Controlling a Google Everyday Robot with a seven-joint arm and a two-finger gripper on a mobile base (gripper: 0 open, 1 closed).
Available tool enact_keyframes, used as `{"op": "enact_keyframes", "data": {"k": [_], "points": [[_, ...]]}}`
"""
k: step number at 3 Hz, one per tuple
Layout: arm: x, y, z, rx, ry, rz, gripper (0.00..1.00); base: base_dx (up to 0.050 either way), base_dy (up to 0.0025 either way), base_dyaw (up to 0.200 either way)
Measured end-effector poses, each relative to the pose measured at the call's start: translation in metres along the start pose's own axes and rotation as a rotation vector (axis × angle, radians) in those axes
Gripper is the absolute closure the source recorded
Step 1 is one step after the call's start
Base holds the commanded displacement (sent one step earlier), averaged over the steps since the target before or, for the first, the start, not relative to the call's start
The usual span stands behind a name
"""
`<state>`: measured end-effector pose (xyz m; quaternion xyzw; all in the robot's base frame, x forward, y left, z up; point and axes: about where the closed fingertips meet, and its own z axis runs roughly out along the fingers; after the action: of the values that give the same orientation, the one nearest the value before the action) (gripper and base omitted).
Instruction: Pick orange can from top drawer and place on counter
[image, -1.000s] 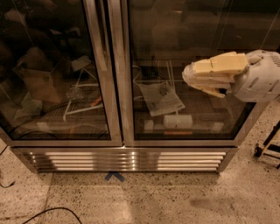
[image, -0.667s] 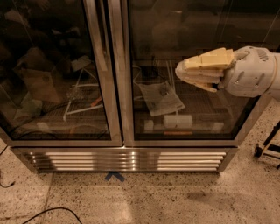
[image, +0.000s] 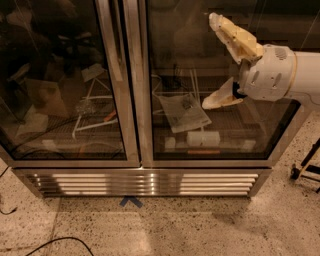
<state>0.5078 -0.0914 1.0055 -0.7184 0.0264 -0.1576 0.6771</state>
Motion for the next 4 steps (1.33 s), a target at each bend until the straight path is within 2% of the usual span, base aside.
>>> {"op": "enact_keyframes", "data": {"k": [1, 3, 4], "points": [[0.000, 0.000, 0.000, 0.000, 0.000, 0.000, 0.00, 0.000, 0.00000, 0.000], [0.023, 0.001, 0.049, -0.010, -0.039, -0.013, 0.00, 0.000, 0.00000, 0.000], [0.036, 0.015, 0.071, -0.057, -0.005, 0.012, 0.00, 0.000, 0.00000, 0.000]]}}
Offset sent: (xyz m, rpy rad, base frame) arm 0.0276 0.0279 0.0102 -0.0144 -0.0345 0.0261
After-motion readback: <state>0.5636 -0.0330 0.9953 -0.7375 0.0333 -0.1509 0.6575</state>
